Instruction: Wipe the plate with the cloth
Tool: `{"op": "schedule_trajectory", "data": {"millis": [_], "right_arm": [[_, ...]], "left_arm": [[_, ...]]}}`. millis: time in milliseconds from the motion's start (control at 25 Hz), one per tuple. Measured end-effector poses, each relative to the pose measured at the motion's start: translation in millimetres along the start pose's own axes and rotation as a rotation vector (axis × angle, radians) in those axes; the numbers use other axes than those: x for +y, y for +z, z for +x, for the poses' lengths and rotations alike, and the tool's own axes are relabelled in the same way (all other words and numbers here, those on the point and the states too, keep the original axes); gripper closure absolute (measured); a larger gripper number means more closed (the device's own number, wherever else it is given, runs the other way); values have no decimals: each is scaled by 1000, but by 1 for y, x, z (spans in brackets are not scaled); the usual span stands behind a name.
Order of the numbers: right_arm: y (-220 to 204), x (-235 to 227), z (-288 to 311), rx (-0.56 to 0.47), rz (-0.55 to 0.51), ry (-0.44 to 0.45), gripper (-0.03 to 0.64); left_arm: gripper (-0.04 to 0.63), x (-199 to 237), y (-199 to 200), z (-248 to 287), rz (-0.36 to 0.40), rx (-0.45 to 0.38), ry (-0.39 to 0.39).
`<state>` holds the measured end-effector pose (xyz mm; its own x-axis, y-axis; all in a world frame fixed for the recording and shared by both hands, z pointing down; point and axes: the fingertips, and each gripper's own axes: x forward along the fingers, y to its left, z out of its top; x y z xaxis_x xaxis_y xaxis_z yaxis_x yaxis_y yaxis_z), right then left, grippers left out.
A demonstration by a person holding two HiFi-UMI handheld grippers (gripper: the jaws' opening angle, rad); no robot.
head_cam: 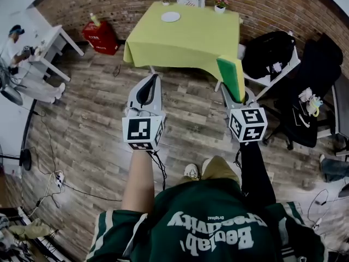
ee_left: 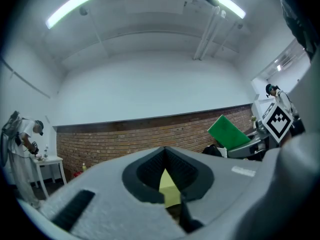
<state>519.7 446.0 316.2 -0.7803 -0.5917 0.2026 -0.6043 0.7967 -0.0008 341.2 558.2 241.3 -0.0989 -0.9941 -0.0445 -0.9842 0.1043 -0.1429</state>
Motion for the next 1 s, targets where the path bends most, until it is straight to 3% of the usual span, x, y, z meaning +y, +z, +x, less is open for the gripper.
{"op": "schedule_trajectory", "data": {"millis": [480, 1000], "right_arm": [[5, -13, 44, -3, -12, 56, 489], [32, -57, 135, -7, -39, 110, 488]], "left_arm": [[589, 18, -14, 29, 9, 18, 44], [588, 44, -13, 120, 12, 3, 80]]}}
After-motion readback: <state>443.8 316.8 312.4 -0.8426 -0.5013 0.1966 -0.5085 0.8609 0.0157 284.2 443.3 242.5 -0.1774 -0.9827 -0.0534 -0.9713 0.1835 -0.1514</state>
